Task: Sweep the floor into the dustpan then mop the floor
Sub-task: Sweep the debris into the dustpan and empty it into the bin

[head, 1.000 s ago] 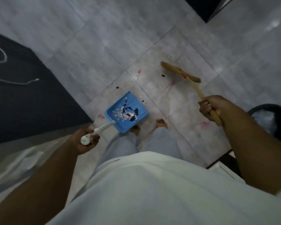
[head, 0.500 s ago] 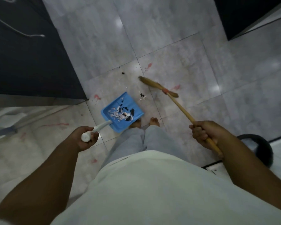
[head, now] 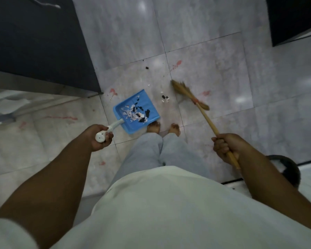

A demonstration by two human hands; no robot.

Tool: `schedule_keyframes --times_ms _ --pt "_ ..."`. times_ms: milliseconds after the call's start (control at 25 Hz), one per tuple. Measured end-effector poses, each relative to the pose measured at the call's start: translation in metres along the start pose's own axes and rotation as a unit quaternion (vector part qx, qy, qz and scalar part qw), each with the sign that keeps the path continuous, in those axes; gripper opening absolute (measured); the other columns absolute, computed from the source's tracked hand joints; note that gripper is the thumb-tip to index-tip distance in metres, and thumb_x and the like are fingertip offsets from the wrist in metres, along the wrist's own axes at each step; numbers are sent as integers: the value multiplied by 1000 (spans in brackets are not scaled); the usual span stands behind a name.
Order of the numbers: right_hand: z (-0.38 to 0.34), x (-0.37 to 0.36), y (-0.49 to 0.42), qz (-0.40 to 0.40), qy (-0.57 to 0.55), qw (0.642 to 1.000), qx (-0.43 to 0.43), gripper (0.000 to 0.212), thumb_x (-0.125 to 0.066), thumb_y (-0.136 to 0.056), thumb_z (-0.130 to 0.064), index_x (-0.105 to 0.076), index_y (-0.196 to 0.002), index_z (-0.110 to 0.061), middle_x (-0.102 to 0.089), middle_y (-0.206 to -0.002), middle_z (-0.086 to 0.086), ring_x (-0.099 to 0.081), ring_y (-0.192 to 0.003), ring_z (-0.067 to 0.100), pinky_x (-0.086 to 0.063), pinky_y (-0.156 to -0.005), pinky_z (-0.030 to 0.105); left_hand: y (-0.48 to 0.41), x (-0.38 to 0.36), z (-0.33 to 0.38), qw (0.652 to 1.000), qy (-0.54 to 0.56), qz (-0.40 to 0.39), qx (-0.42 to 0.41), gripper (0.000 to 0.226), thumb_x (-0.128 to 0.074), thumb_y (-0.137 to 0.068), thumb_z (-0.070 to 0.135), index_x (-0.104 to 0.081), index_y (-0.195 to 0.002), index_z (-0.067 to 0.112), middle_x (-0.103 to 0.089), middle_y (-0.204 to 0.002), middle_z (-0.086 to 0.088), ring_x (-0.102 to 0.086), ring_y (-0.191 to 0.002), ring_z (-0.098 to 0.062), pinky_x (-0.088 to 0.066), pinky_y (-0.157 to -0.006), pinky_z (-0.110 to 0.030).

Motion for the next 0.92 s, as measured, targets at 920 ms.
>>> schedule_keyframes --times_ms 920 --pt "-114 -162 19 -23 183 978 99 24 -33 -102 -20 -45 -83 -13 -35 -45 -7 -30 -31 3 -24 -27 13 -5 57 -47 978 199 -67 -10 28 -36 -97 17 -39 -120 0 -47 -67 -9 -49 -41 -11 -43 -36 -16"
Point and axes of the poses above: each hand's wrist, its own y-axis away from the middle knuckle, its own x-axis out of the back of the hand, z = x × y, the point moved 5 cm from there along -y, towards the middle knuckle
